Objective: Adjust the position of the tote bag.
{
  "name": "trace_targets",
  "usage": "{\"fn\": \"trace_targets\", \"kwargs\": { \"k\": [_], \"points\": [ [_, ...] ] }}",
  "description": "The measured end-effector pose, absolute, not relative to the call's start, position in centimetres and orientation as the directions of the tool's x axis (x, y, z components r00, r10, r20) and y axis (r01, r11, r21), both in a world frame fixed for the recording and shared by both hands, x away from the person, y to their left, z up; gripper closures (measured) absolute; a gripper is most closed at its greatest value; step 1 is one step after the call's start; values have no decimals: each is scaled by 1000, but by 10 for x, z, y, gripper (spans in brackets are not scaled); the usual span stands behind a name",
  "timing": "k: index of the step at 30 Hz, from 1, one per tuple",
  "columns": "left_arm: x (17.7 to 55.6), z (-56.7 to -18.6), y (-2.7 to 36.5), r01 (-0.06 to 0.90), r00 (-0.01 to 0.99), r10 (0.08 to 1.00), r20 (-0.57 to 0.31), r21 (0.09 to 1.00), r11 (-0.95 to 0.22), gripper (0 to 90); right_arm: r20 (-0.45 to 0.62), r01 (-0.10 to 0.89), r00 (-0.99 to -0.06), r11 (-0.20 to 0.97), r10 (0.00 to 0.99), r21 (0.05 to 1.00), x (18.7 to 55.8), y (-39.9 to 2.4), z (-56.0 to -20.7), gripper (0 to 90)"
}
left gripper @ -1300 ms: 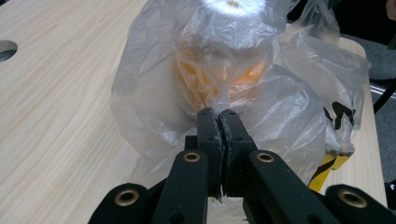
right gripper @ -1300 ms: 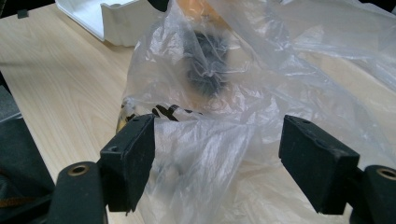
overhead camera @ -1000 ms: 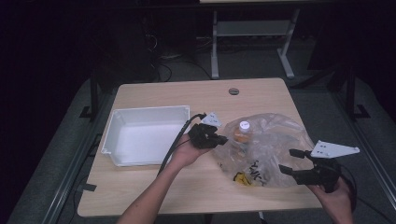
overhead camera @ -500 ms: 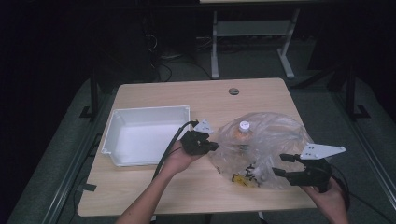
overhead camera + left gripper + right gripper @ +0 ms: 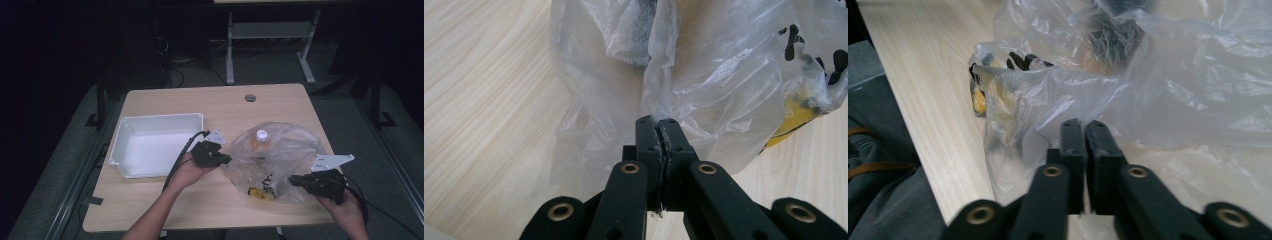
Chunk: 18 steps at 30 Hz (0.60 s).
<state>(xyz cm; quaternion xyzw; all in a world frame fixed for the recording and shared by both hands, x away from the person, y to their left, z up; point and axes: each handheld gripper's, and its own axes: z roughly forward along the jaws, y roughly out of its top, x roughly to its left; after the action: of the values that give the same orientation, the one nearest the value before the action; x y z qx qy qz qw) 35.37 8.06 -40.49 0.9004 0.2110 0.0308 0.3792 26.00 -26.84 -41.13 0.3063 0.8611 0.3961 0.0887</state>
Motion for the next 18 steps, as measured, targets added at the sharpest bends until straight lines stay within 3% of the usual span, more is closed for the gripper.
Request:
{"fn": "trace_targets", "kwargs": {
  "k": [10, 18],
  "points": [
    [351, -394, 96, 368, 903, 412, -119, 707, -604, 782, 107, 452, -804, 484, 585, 749, 259, -269, -410, 896],
    [346, -366, 105, 339, 917, 378, -127, 746, -574, 628, 112, 445, -811, 482, 574, 755, 260, -265, -409, 896]
  ]
}}
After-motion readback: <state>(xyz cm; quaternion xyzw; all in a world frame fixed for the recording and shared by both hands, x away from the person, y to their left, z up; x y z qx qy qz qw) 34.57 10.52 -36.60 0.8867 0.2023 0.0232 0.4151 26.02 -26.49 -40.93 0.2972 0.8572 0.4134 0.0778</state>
